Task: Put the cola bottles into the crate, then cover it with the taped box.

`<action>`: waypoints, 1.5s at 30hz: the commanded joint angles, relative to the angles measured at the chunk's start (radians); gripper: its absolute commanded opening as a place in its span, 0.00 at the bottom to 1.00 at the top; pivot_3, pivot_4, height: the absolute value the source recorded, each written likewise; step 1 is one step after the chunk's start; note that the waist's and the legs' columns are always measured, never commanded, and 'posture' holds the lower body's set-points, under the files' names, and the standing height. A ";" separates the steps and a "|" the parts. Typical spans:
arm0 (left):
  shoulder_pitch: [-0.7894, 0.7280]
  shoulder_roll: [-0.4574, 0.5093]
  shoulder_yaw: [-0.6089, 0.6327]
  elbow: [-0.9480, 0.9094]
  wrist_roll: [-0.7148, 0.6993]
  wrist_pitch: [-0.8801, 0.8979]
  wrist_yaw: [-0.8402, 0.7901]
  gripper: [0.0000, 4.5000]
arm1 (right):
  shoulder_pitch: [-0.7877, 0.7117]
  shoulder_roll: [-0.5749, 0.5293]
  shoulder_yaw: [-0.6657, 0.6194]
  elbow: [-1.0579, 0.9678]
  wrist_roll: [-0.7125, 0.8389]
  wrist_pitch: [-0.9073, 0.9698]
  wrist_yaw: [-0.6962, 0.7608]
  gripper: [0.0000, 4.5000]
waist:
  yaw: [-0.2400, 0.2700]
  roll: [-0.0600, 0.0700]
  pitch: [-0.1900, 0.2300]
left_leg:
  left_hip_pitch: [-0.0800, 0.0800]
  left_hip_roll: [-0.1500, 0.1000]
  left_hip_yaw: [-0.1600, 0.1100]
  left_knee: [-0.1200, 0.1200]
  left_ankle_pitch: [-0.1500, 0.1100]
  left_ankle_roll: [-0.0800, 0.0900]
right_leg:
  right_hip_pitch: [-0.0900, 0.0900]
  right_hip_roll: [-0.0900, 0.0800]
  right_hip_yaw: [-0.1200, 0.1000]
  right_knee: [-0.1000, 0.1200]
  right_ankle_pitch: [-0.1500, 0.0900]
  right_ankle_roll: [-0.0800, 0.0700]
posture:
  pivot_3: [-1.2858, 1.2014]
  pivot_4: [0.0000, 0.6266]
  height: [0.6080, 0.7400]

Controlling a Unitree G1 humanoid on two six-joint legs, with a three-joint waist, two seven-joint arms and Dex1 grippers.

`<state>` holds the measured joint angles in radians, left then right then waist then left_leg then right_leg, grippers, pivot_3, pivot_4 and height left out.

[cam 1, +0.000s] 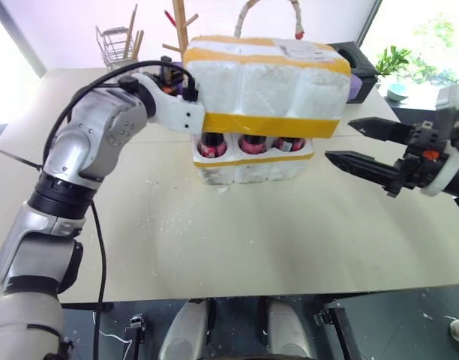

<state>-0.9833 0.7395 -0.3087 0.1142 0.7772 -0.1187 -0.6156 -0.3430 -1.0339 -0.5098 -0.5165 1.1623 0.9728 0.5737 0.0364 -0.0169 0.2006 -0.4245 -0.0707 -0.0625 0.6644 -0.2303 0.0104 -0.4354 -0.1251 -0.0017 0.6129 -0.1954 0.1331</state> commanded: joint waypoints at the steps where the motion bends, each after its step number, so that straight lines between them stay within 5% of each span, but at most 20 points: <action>1: -0.036 0.006 0.019 -0.042 0.003 -0.006 -0.003 0.06 | -0.007 0.008 -0.017 -0.029 0.019 -0.024 -0.013 1.00 | 0.001 0.000 0.000 | 0.000 0.000 0.000 0.000 0.000 0.000 | 0.000 0.000 0.000 0.000 0.000 0.000 | 0.52 0.24 0.95; 6: 0.026 0.041 0.006 -0.041 0.022 -0.031 -0.012 0.06 | -0.012 0.013 -0.019 -0.022 0.020 -0.026 -0.020 1.00 | 0.001 0.000 0.000 | 0.000 0.000 0.000 0.000 0.000 0.000 | 0.000 0.000 0.000 0.000 0.000 0.000 | 0.52 0.24 0.95; 14: 0.078 0.042 0.026 -0.069 -0.019 -0.043 -0.034 0.91 | -0.015 0.016 -0.013 -0.008 0.009 -0.033 -0.011 1.00 | 0.001 0.000 0.000 | 0.000 0.000 0.000 0.000 0.000 0.000 | 0.000 0.000 0.000 0.000 0.000 0.000 | 0.52 0.24 0.95; 29: 0.392 0.230 0.308 -0.215 -0.360 -0.059 -0.129 0.91 | 0.000 -0.013 -0.008 0.047 -0.022 -0.032 0.043 1.00 | 0.000 0.001 0.000 | 0.000 0.001 -0.001 0.000 0.000 0.000 | -0.001 0.000 0.001 -0.001 0.000 0.000 | 0.52 0.24 0.95; 31: 0.431 0.200 0.378 -0.211 -0.530 0.051 -0.203 0.91 | 0.006 -0.019 -0.012 0.058 -0.030 -0.030 0.057 1.00 | 0.002 0.001 0.000 | 0.000 0.001 -0.001 0.000 0.000 0.000 | 0.000 -0.001 0.001 -0.001 0.000 -0.001 | 0.52 0.24 0.95; 34: 0.383 0.128 0.575 -0.221 -1.041 0.662 -0.407 0.91 | 0.026 -0.028 -0.006 0.076 -0.066 -0.048 0.095 1.00 | 0.001 0.000 0.000 | 0.000 0.001 -0.001 0.000 0.000 0.000 | 0.000 0.000 0.000 -0.001 0.000 -0.001 | 0.52 0.24 0.95; 37: 0.330 0.200 0.684 -0.150 -1.311 0.945 -0.582 0.91 | 0.031 -0.033 0.013 0.093 -0.111 -0.069 0.134 1.00 | -0.015 0.000 0.001 | 0.000 0.001 -0.002 0.001 0.000 0.000 | 0.000 0.001 0.000 0.000 0.000 0.000 | 0.52 0.24 0.95; 45: 0.242 0.447 0.601 0.044 -1.464 1.075 -0.893 0.91 | -0.016 -0.032 0.079 0.203 -0.216 -0.118 0.230 1.00 | -0.050 0.001 0.000 | 0.003 0.002 0.001 -0.002 0.000 0.000 | 0.001 0.003 0.000 0.001 -0.001 0.000 | 0.52 0.24 0.95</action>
<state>-0.7214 1.1599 0.3142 0.1461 -0.6776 0.9618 -1.4749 -0.3290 -1.0471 -0.4312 -0.3227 0.9617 0.8831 0.7835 -0.0141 -0.0161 0.2011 -0.4212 -0.0688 -0.0619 0.6618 -0.2306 0.0104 -0.4344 -0.1226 -0.0015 0.6137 -0.1967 0.1322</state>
